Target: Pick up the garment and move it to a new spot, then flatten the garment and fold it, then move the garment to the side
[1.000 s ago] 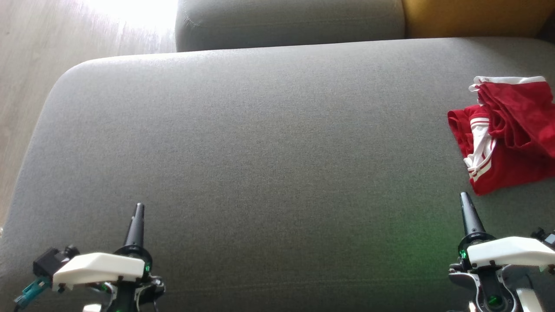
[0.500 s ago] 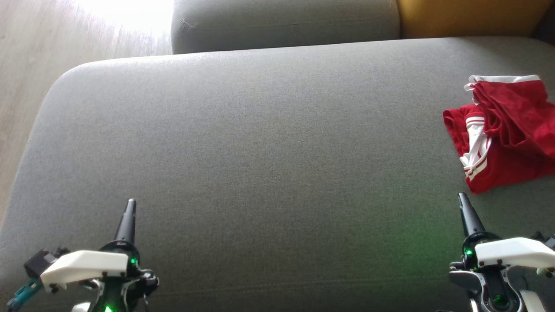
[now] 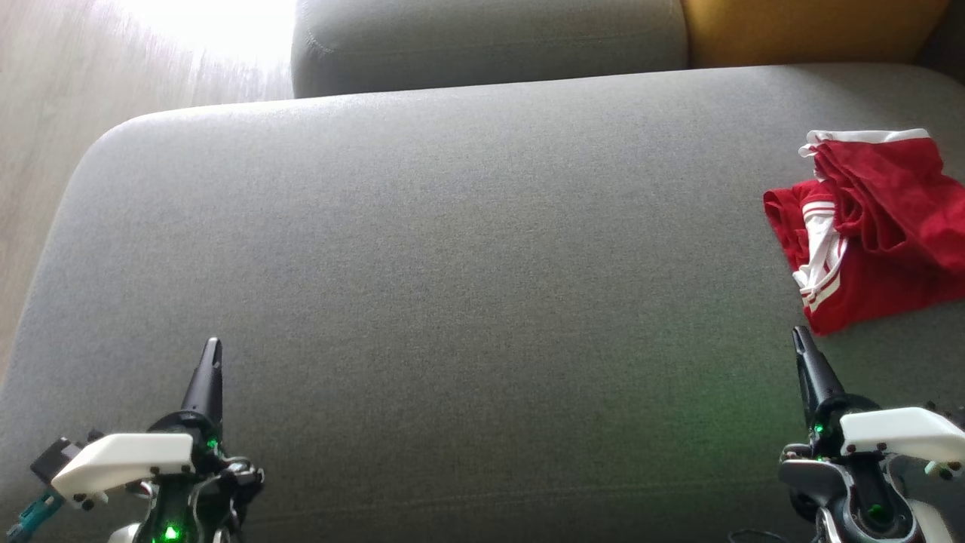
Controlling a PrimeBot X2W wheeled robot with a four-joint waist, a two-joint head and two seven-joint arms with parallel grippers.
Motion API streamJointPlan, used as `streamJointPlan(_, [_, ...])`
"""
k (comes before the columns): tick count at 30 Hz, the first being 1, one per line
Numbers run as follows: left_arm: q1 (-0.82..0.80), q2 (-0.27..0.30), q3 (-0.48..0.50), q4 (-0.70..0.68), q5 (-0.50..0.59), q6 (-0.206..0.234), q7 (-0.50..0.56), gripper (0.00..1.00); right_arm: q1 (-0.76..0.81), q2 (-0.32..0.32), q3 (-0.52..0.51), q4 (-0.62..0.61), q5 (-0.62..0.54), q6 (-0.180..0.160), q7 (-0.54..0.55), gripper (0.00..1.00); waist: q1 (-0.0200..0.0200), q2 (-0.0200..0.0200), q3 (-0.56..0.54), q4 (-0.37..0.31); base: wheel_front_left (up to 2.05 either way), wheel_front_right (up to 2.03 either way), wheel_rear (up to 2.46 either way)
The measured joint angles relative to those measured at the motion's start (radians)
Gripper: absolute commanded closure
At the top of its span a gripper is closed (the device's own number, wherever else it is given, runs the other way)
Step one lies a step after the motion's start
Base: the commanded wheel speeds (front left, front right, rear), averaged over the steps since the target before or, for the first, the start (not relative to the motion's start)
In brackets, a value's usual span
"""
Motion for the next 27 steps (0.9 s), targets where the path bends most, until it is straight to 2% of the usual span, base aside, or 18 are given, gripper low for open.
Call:
streamJointPlan(12, [-0.02, 0.0, 0.029, 0.01, -0.122, -0.016, 0.031, 1.0, 0.0, 0.0, -0.001, 0.002, 0.137, 0.0, 0.031, 1.0, 0.0, 0.0, -0.003, -0.008, 0.0, 0.0, 0.0])
streamJointPlan(27, [-0.02, -0.002, 0.034, 0.011, -0.123, -0.016, 0.037, 1.0, 0.0, 0.0, -0.001, 0.002, 0.138, 0.0, 0.031, 1.0, 0.0, 0.0, -0.003, -0.008, 0.0, 0.0, 0.0])
